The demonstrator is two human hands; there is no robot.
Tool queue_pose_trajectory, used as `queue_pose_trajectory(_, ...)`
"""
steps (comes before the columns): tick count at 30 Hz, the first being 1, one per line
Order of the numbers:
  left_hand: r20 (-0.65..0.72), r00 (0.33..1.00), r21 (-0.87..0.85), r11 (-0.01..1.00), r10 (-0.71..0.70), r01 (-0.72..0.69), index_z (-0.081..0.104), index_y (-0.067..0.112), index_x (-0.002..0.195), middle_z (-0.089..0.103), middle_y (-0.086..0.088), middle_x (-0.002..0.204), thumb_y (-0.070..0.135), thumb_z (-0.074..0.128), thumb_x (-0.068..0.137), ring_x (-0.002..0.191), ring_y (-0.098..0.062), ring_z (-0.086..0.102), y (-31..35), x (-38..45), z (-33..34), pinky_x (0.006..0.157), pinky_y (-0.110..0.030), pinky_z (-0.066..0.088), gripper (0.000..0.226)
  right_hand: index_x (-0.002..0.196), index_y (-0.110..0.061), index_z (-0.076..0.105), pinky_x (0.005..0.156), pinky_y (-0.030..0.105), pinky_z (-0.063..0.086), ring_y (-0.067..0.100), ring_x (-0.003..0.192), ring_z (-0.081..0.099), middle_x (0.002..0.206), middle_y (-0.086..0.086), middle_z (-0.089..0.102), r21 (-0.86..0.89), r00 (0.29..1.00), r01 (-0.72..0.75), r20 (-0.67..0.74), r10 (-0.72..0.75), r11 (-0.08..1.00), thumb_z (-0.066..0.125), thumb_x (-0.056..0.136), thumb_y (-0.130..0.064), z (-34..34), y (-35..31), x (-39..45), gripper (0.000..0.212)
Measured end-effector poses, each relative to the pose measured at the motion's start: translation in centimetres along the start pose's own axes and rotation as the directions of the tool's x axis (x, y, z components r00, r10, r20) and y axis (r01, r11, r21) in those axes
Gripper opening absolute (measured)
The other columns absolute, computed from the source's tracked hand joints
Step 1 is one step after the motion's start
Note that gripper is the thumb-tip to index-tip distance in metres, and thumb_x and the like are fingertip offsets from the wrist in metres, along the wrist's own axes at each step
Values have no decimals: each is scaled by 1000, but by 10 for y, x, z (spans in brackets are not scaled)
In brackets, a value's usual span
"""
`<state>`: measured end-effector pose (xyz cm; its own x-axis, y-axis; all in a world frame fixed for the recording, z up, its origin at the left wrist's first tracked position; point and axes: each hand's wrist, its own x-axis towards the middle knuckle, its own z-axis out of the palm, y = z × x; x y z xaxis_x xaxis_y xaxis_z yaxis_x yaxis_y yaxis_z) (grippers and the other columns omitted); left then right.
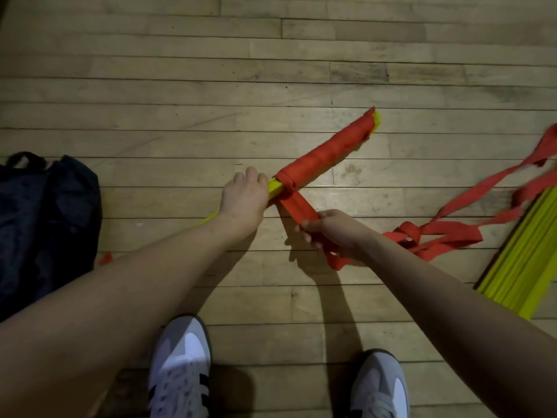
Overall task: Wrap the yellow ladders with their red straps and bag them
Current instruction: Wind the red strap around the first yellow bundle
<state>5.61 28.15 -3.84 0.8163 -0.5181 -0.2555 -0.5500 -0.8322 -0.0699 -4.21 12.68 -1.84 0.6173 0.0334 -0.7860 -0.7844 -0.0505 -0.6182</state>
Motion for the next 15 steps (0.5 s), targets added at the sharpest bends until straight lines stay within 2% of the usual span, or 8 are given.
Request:
queue_pose_trajectory(2, -38, 992, 91, 989, 117, -113, 45, 7, 128, 50, -11, 118, 23, 58, 91, 103, -29, 55, 3, -5, 5, 78, -35, 45, 43, 90, -8, 61, 56, 25, 38, 11, 53, 50, 67, 2, 61, -8, 1000, 8, 11, -7, 1000, 47, 97, -8, 3, -6, 3, 16)
queue_pose_trajectory(5, -101, 948, 203, 939, 301, -276, 56, 6, 128, 60, -12, 108, 45, 68, 80, 91, -27, 60, 3, -23, 22, 74, -33, 48, 63, 86, -6, 59, 49, 23, 42, 14, 53, 55, 73, 7, 64, 3, 1000, -19, -5, 19, 1000, 43, 97, -4, 7, -9, 7, 19)
queue_pose_trajectory(8, -196, 927, 165, 942, 321, -291, 60, 8, 129, 64, -18, 104, 45, 72, 75, 81, -30, 63, 5, -37, 37, 68, -32, 51, 66, 87, -3, 58, 47, 21, 44, 15, 52, 59, 74, 9, 66, 23, 998, -60, -30, 61, 998, 43, 96, -3, 7, -3, 8, 18)
queue_pose_trajectory(10, -119, 951, 131, 954, 286, -270, 45, 15, 143, 62, -17, 110, 41, 65, 83, 88, -30, 61, 8, -42, 33, 73, -33, 50, 68, 86, -2, 57, 45, 19, 44, 17, 53, 61, 72, 9, 67, 5, 997, -69, -29, 69, 998, 42, 96, -3, 6, 0, 6, 18)
queue_pose_trajectory(12, -2, 971, 65, 969, 240, -239, 16, 19, 153, 53, -15, 121, 32, 50, 96, 105, -31, 54, 13, -40, 30, 83, -37, 45, 68, 88, -2, 56, 42, 18, 43, 18, 53, 62, 70, 10, 67, -2, 998, -69, -16, 69, 998, 41, 97, -4, 7, 0, 2, 17)
queue_pose_trajectory(13, 14, 976, 24, 976, 216, -216, 8, 19, 154, 50, -14, 123, 27, 47, 98, 109, -31, 52, 14, -39, 27, 84, -38, 44, 69, 89, -2, 56, 41, 17, 42, 19, 54, 62, 69, 10, 67, -20, 998, -66, -9, 66, 998, 41, 98, -5, 7, 0, 1, 17)
queue_pose_trajectory(15, 17, 989, -13, 989, 149, -149, 6, 16, 153, 49, -14, 124, 23, 48, 97, 111, -32, 50, 17, -36, 21, 84, -38, 44, 71, 91, -1, 55, 47, 22, 46, 21, 55, 63, 67, 11, 67, -69, 998, -53, 20, 54, 996, 43, 100, -11, 6, -1, -3, 18)
